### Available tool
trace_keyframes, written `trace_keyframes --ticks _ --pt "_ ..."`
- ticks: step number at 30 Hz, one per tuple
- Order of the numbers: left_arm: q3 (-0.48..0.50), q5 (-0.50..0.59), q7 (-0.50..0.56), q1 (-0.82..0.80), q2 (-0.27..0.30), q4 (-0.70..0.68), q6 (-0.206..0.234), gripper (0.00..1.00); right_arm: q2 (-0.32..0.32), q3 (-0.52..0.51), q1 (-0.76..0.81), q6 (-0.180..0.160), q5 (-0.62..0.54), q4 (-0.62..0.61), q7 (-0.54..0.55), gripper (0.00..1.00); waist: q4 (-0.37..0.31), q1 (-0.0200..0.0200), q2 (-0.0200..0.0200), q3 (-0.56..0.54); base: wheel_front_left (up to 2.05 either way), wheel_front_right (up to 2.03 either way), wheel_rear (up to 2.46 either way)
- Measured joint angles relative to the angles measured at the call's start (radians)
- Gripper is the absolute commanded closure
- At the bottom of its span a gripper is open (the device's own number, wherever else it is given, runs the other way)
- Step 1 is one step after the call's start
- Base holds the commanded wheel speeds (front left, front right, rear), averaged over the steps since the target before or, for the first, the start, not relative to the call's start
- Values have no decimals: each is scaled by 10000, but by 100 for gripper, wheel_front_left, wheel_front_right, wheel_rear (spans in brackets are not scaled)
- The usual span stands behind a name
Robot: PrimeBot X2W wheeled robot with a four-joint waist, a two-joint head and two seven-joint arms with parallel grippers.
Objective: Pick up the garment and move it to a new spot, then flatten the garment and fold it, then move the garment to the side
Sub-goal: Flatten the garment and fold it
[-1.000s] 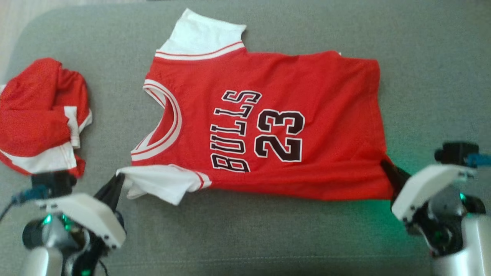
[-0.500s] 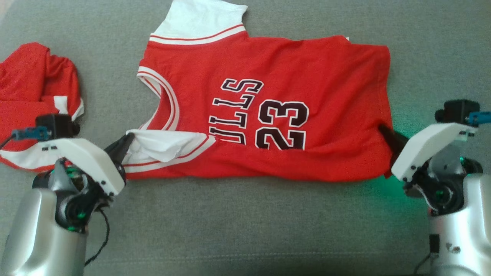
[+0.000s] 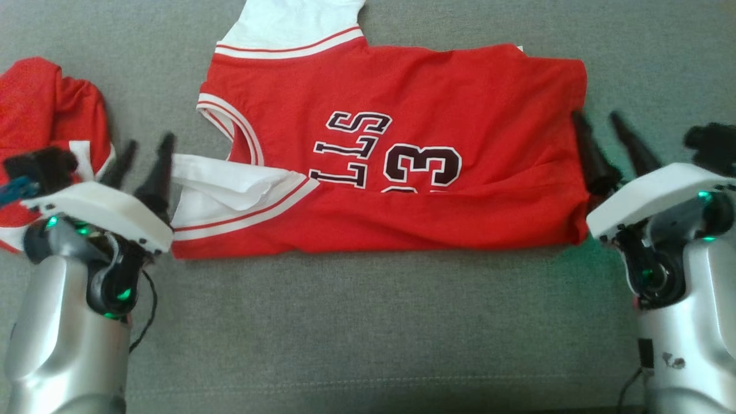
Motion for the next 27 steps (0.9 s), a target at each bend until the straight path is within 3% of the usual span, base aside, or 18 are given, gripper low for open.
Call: trace_keyframes --ticks 4,9,16,27 --pt "102 982 -2167 128 -79 -408 560 0 -454 546 342 0 -1003 -581 -2276 0 12 0 0 1 0 0 0" --pt "90 1718 -3453 709 -215 -995 1060 0 -558 625 986 0 -1941 -869 -3620 0 -5 0 0 -104 0 0 0" --pt "48 2529 -3768 2463 -616 -2499 1530 0 -278 560 2398 0 -2591 -1350 -4385 0 -96 0 0 -513 0 0 0" --pt "-307 3039 -3768 4212 -706 -3087 1534 0 121 391 3853 0 -2675 -1534 -4383 0 -166 0 0 -1045 0 0 0"
